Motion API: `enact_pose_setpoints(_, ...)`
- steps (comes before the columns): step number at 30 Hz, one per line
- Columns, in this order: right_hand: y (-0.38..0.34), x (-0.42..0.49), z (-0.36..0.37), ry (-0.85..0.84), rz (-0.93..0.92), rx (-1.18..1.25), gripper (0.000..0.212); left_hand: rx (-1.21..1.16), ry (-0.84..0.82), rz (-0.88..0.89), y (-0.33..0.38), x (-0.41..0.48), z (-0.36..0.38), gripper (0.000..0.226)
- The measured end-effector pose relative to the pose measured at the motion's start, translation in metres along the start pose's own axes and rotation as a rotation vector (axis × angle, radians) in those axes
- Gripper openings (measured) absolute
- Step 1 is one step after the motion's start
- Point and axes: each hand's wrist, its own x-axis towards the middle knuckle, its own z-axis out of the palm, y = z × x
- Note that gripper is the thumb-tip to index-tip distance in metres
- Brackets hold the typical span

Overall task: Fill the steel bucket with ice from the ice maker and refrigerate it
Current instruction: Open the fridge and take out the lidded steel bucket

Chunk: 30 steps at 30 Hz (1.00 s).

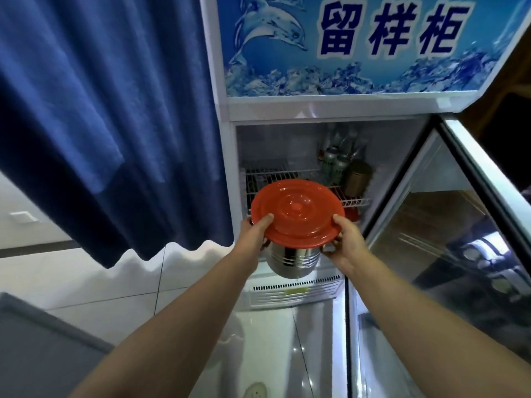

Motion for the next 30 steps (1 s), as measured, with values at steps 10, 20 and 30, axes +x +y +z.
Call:
enact_pose_setpoints(10,0.043,-0.061,0.052,-0.182,0.053,-0.152,0.012,-0.076,0.202,0.103,-0.002,-0.081,-0.080,0.041)
enact_pose_setpoints(20,0.099,-0.112,0.158,-0.342,0.106,-0.235,0.007,-0.160,0.414,0.184,0.019,-0.138,-0.196,0.048)
enact_pose_setpoints(30,0.162,-0.180,0.287,-0.506,0.126,-0.260,0.014,-0.158,0.501,0.304,0.062,-0.197,-0.333,0.046)
